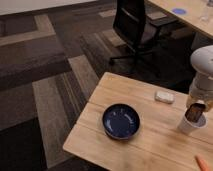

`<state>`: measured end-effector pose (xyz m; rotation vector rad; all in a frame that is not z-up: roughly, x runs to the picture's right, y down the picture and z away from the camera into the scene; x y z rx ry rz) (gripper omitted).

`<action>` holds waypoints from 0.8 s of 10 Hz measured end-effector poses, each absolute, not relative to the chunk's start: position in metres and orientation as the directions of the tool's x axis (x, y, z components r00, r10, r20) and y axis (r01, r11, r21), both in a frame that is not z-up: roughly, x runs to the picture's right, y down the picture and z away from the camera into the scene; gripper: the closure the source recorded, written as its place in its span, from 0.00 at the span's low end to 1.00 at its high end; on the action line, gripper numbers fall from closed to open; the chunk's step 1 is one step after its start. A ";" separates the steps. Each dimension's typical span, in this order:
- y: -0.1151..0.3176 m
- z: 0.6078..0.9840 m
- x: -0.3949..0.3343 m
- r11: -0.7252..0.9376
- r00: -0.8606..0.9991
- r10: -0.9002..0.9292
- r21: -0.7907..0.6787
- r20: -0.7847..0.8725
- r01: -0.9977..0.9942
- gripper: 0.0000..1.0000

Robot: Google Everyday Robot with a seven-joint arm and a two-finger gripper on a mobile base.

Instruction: Place the eraser in the ceramic cup

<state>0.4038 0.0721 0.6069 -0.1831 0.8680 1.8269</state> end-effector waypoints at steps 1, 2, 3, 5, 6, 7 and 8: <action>0.072 0.607 0.403 -0.179 -0.431 0.751 0.474 -0.500 -0.862 0.70; 0.072 0.607 0.403 -0.179 -0.431 0.751 0.474 -0.501 -0.862 0.62; 0.072 0.607 0.404 -0.180 -0.432 0.750 0.474 -0.500 -0.862 0.44; 0.072 0.607 0.404 -0.180 -0.432 0.750 0.475 -0.500 -0.862 0.34; 0.072 0.607 0.404 -0.180 -0.433 0.750 0.475 -0.500 -0.861 0.34; 0.072 0.607 0.404 -0.180 -0.432 0.750 0.475 -0.500 -0.861 0.34; 0.073 0.608 0.404 -0.180 -0.433 0.749 0.475 -0.502 -0.862 0.34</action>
